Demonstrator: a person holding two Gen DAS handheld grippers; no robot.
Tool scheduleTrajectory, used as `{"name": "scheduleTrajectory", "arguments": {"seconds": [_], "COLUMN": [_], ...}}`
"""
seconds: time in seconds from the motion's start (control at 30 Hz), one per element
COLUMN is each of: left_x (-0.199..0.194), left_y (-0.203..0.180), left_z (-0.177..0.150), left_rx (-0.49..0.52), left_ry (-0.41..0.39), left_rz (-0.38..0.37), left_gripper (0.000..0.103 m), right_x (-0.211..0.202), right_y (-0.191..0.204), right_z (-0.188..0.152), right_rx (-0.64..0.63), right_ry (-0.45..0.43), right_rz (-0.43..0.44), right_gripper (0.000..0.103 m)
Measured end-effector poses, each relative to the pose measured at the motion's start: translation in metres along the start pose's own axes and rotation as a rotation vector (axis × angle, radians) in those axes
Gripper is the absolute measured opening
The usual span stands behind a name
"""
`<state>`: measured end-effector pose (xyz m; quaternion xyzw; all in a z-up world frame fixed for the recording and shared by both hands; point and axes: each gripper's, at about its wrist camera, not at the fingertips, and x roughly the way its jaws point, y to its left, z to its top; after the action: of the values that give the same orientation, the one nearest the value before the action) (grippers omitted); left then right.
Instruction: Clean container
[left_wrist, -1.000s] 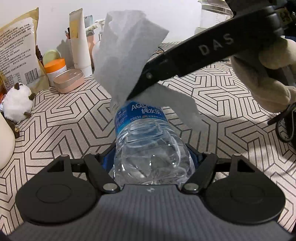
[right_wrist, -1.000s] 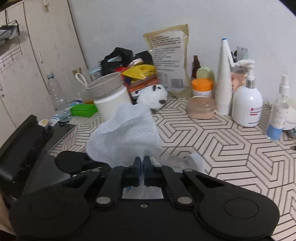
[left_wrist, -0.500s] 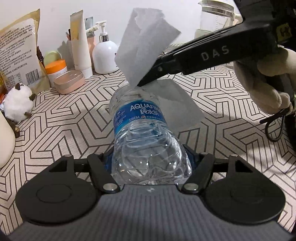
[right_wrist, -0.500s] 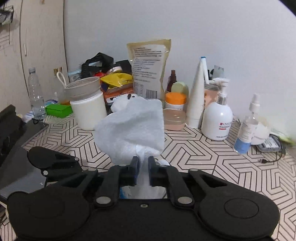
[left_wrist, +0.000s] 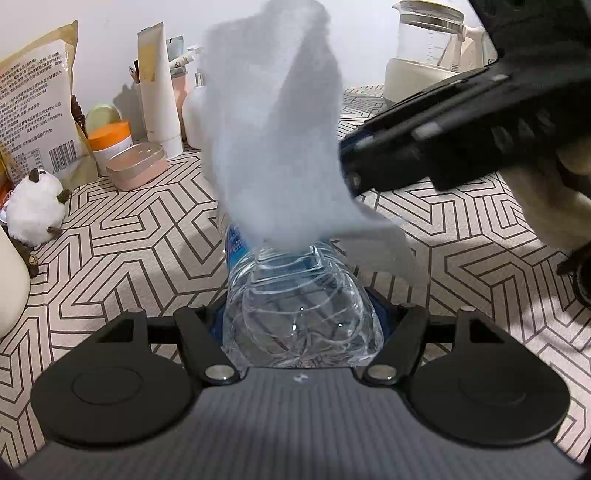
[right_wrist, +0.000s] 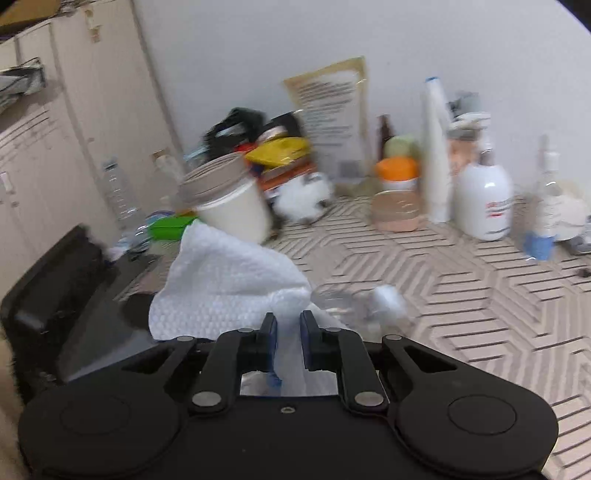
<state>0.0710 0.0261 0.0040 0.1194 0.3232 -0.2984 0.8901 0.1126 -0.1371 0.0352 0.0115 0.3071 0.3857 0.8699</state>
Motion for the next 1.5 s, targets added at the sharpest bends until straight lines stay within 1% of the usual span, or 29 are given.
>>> {"name": "scheduleTrajectory", "arguments": {"seconds": [0.03,0.1,0.17,0.23,0.27,0.3,0.33,0.37,0.47,0.5,0.57,0.73,0.8,0.83,0.9,0.97,1.0,1.03,1.1,1.13,1.2,1.23,1.27,1.33,1.43,1.5], "left_x": [0.0,0.0,0.006,0.007,0.007,0.007,0.007,0.007,0.008,0.008,0.007,0.01,0.013,0.013,0.012,0.012,0.012,0.013,0.014,0.014,0.015,0.015,0.015,0.015,0.015,0.015], "left_y": [-0.002,-0.005,0.005,0.005,0.004,0.004,0.004,0.004,0.004,0.004,0.005,0.006,0.006,0.005,0.003,0.003,-0.001,-0.005,-0.007,-0.009,-0.011,-0.011,-0.011,-0.01,-0.007,-0.008], "left_z": [0.0,-0.001,0.002,0.002,0.002,0.002,0.002,0.001,0.001,0.001,-0.001,-0.002,0.0,0.0,0.0,0.0,0.0,0.001,0.002,0.002,0.003,0.002,0.002,0.002,0.003,0.003], "left_rx": [0.001,0.0,0.0,0.002,0.002,0.003,0.004,0.004,0.005,0.005,0.009,0.012,0.012,0.012,0.014,0.014,0.009,0.002,-0.001,-0.003,-0.006,-0.006,-0.006,-0.005,-0.004,-0.007], "left_ry": [0.0,0.0,-0.001,-0.002,-0.002,-0.003,-0.003,-0.003,-0.004,-0.004,-0.004,-0.004,-0.003,-0.003,-0.003,-0.003,-0.002,-0.002,-0.002,-0.002,-0.002,-0.002,-0.002,-0.002,-0.002,-0.002], "left_rz": [0.001,0.0,-0.008,-0.007,-0.007,-0.006,-0.006,-0.006,-0.006,-0.006,-0.008,-0.013,-0.015,-0.016,-0.016,-0.016,-0.009,0.0,0.004,0.007,0.011,0.011,0.01,0.007,0.001,0.005], "left_gripper": [0.07,0.07,0.07,0.07,0.07,0.07,0.07,0.07,0.07,0.07,0.07,0.07,0.07,0.07,0.07,0.07,0.07,0.07,0.07,0.07,0.07,0.07,0.07,0.07,0.07,0.071], "right_x": [0.001,0.002,0.003,0.003,0.004,0.004,0.004,0.004,0.003,0.003,0.002,0.001,0.001,0.001,0.001,0.003,0.003,0.002,-0.002,-0.005,-0.01,-0.011,-0.011,-0.012,-0.014,-0.017], "right_y": [0.006,0.013,0.017,0.02,0.019,0.018,0.018,0.018,0.017,0.016,0.012,0.017,0.023,0.025,0.029,0.026,0.023,0.02,0.01,0.004,-0.009,-0.015,-0.02,-0.024,-0.027,-0.034], "right_z": [-0.001,-0.003,-0.005,-0.006,-0.006,-0.006,-0.006,-0.005,-0.005,-0.005,-0.004,-0.004,-0.004,-0.005,-0.006,-0.006,-0.007,-0.007,-0.004,-0.002,0.002,0.004,0.004,0.004,0.004,0.003], "right_rx": [-0.019,-0.024,-0.022,-0.039,-0.032,-0.027,-0.036,-0.049,-0.072,-0.073,-0.05,-0.08,-0.119,-0.138,-0.174,-0.161,-0.151,-0.133,-0.071,-0.027,0.068,0.111,0.157,0.202,0.234,0.291], "right_ry": [0.003,0.013,0.021,0.021,0.022,0.023,0.02,0.011,-0.02,-0.027,-0.031,-0.046,-0.049,-0.05,-0.054,-0.043,-0.036,-0.034,-0.037,-0.041,-0.042,-0.036,-0.033,-0.021,-0.026,-0.038], "right_rz": [0.006,0.062,0.11,0.107,0.109,0.1,0.077,0.036,-0.095,-0.109,-0.105,-0.184,-0.267,-0.314,-0.412,-0.464,-0.475,-0.469,-0.423,-0.383,-0.278,-0.221,-0.17,-0.113,-0.073,-0.005], "right_gripper": [0.017,0.017,0.018,0.017,0.015,0.008,0.006,0.005,0.004,0.004,0.004,0.004,0.004,0.01,0.011,0.011,0.011,0.012,0.013,0.017,0.032,0.049,0.056,0.057,0.058,0.058]}}
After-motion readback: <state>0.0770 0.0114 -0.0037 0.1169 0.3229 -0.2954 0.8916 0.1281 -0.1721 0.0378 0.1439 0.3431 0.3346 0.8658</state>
